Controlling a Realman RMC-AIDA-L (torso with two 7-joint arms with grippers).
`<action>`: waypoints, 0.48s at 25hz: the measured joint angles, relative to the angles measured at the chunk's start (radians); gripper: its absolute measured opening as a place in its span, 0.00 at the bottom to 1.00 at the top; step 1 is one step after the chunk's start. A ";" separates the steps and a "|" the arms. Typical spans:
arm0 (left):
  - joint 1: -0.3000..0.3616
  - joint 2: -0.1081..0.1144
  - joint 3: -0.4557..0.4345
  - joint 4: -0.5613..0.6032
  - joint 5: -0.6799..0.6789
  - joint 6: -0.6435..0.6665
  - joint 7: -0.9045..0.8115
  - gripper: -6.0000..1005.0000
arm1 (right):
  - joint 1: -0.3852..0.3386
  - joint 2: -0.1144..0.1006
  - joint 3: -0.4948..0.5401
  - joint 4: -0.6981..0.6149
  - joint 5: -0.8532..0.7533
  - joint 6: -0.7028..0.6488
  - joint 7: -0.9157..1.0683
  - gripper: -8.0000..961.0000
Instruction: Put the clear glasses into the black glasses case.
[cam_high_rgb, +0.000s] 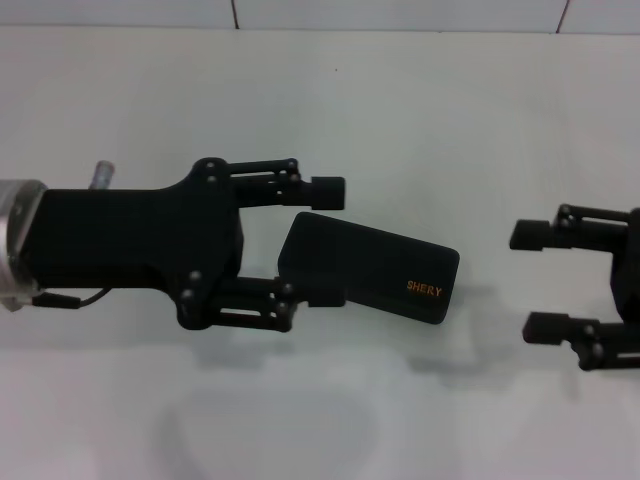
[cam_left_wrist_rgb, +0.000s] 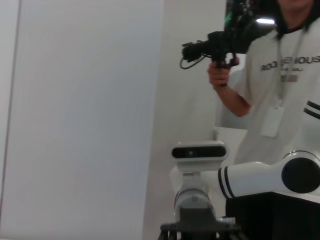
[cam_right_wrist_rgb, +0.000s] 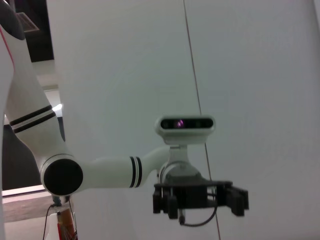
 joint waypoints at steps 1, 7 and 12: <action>0.000 0.003 -0.007 -0.014 0.002 0.000 0.004 0.65 | 0.010 0.002 -0.001 0.003 0.002 0.004 0.000 0.76; 0.002 0.014 -0.043 -0.100 0.009 0.006 0.084 0.75 | 0.065 0.008 -0.021 0.063 0.034 0.036 0.000 0.75; 0.011 0.020 -0.043 -0.129 0.014 0.007 0.102 0.75 | 0.116 0.005 -0.065 0.093 0.048 0.066 0.005 0.75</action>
